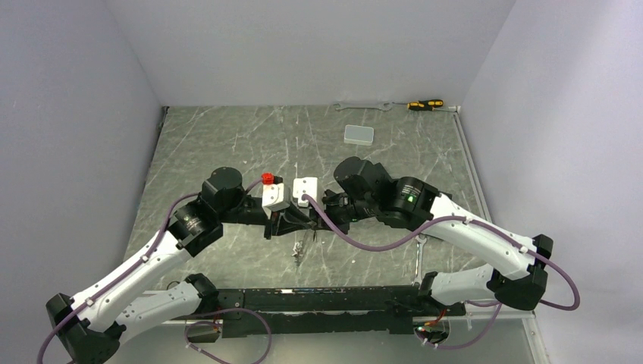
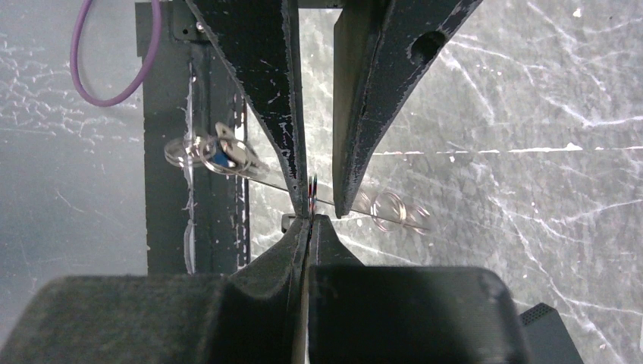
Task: Put the keys on the keyring
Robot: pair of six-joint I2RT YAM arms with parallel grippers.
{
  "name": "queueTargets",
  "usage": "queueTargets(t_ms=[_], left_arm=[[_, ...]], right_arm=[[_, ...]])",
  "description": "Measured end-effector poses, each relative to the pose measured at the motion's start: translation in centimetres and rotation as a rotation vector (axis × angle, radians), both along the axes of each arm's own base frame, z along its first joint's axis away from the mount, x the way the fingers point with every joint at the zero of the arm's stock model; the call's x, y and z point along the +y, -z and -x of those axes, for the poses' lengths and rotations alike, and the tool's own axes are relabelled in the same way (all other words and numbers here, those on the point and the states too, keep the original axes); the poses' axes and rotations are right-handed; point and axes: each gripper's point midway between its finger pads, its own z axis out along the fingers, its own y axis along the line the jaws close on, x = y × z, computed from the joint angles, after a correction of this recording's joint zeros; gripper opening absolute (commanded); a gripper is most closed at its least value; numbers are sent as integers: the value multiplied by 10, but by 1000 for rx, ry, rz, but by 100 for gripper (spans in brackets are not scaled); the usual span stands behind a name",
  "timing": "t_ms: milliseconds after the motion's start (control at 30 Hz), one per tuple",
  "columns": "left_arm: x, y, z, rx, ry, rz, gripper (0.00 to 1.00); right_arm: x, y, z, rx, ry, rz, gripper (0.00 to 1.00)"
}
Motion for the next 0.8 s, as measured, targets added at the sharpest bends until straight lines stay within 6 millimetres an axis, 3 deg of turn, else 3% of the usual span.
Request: queueTargets(t_ms=[267, 433, 567, 800], left_arm=[[-1, 2, 1, 12, 8, -1, 13], [-2, 2, 2, 20, 11, 7, 25], [-3, 1, 1, 19, 9, 14, 27], [-2, 1, 2, 16, 11, 19, 14]], right_arm=[[-2, -5, 1, -16, 1, -29, 0], [-2, -4, 1, -14, 2, -25, 0], [-2, -4, 1, -13, 0, -26, 0], [-2, -4, 2, -12, -2, -27, 0]])
